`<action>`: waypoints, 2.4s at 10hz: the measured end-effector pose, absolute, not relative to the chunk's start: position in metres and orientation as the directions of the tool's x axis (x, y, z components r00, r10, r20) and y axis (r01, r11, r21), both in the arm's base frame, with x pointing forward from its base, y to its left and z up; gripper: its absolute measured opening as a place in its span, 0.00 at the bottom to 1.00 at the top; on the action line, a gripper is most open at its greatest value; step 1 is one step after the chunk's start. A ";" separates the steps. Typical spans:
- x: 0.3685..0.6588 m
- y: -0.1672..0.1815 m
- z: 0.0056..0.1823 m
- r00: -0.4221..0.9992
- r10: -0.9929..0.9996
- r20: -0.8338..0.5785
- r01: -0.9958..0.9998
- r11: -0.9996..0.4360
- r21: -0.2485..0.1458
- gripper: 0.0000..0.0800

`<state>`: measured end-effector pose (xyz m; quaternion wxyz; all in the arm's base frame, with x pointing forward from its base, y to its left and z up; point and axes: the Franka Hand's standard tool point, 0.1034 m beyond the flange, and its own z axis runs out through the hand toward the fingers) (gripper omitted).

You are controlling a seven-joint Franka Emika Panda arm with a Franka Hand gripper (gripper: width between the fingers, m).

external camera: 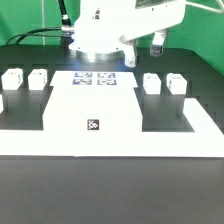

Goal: Assemble square table

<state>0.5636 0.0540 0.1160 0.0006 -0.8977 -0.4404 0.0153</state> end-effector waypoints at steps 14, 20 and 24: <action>0.528 0.028 0.100 0.453 0.891 -0.025 0.890 -0.454 -0.037 0.81; 0.491 -0.007 0.077 0.056 0.998 0.006 0.998 -0.056 0.033 0.81; 0.464 -0.011 0.054 0.060 0.998 -0.005 0.998 -0.060 0.012 0.81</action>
Offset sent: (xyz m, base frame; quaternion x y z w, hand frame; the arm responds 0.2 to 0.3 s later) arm 0.0000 0.0000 0.0000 0.0000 0.0000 0.0000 1.0000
